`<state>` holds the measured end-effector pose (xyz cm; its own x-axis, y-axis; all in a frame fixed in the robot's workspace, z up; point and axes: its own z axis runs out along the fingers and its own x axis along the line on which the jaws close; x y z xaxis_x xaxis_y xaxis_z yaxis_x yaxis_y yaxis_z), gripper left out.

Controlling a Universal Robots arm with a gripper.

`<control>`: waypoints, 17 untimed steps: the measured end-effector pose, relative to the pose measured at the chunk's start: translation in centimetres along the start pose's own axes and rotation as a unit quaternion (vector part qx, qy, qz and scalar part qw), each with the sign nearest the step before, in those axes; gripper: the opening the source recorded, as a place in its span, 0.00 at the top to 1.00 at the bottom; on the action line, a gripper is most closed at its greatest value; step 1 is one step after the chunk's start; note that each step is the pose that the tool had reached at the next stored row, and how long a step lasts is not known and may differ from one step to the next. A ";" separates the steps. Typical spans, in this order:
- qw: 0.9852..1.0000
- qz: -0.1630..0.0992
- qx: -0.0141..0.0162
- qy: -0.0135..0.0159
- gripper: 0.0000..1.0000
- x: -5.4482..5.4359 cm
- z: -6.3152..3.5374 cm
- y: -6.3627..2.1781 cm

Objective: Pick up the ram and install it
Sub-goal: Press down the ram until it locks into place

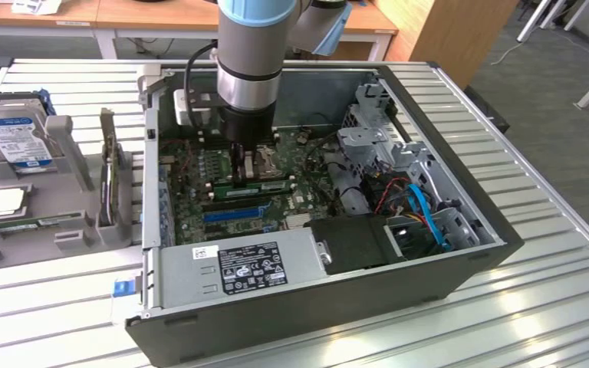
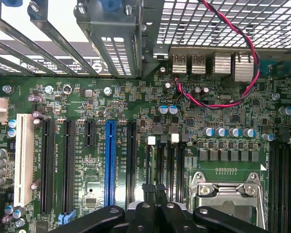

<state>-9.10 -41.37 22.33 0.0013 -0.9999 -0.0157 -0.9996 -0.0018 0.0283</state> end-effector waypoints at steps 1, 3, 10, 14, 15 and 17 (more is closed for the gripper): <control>1.000 0.000 0.000 0.000 0.90 0.0 0.00 0.00; 1.000 0.000 0.000 0.000 0.90 0.0 0.01 0.00; 1.000 0.000 0.000 0.000 0.90 0.0 0.04 0.00; 1.000 0.000 0.000 0.000 0.90 0.0 0.05 0.00; 1.000 0.000 0.000 0.000 0.90 0.0 0.05 0.00; 1.000 0.000 0.000 0.000 0.90 0.0 0.06 0.00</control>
<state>-9.10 -41.37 22.27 0.0013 -0.9999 -0.0160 -0.9996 -0.0018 0.0283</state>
